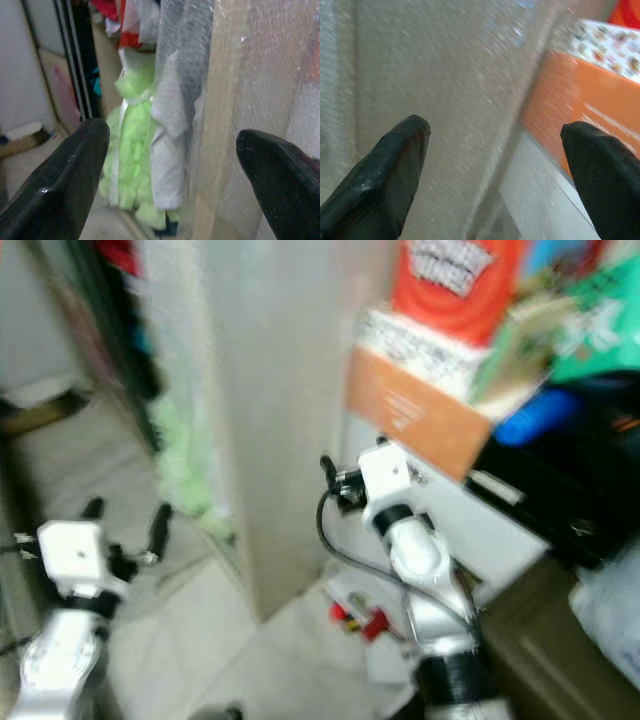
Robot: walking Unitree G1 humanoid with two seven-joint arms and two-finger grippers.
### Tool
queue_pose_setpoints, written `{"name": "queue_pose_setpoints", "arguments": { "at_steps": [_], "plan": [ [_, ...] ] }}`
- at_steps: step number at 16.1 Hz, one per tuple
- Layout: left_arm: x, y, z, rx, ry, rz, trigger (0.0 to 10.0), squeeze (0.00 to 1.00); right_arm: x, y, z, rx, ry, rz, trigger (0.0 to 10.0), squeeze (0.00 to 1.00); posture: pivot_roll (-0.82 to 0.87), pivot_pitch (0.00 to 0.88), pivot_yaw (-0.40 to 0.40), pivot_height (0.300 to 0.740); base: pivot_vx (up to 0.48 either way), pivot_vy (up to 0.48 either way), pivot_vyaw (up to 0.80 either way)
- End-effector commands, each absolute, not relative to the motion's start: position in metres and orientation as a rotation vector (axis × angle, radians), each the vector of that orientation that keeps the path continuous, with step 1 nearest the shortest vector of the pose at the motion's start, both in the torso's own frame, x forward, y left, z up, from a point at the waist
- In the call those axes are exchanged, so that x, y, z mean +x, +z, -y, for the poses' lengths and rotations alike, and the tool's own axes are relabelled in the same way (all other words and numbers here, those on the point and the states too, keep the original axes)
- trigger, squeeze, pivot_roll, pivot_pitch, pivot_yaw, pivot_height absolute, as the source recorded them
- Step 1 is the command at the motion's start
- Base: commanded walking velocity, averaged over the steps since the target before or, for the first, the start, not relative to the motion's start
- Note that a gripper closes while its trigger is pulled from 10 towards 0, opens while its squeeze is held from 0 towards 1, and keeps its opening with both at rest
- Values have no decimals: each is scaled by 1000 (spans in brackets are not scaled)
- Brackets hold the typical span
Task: Clean up the room
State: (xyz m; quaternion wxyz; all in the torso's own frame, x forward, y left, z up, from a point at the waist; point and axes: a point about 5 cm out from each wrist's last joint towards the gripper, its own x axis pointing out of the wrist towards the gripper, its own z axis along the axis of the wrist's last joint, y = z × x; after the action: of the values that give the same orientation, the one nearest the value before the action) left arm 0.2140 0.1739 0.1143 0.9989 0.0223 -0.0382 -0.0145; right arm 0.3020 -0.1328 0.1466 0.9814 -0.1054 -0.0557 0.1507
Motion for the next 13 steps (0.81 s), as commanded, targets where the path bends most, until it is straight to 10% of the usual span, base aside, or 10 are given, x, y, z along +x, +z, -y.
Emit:
{"name": "queue_pose_setpoints", "arguments": {
  "at_steps": [1,13],
  "plan": [
    [214,119,-179,70,-4,99,10000,0,304,146,130,-203,317,105,10000,0,68,0,-93,740,0,0,800],
    [235,133,-168,132,-69,136,10000,0,295,140,107,-272,341,141,10000,0,46,0,12,740,0,0,800]
  ]
}}
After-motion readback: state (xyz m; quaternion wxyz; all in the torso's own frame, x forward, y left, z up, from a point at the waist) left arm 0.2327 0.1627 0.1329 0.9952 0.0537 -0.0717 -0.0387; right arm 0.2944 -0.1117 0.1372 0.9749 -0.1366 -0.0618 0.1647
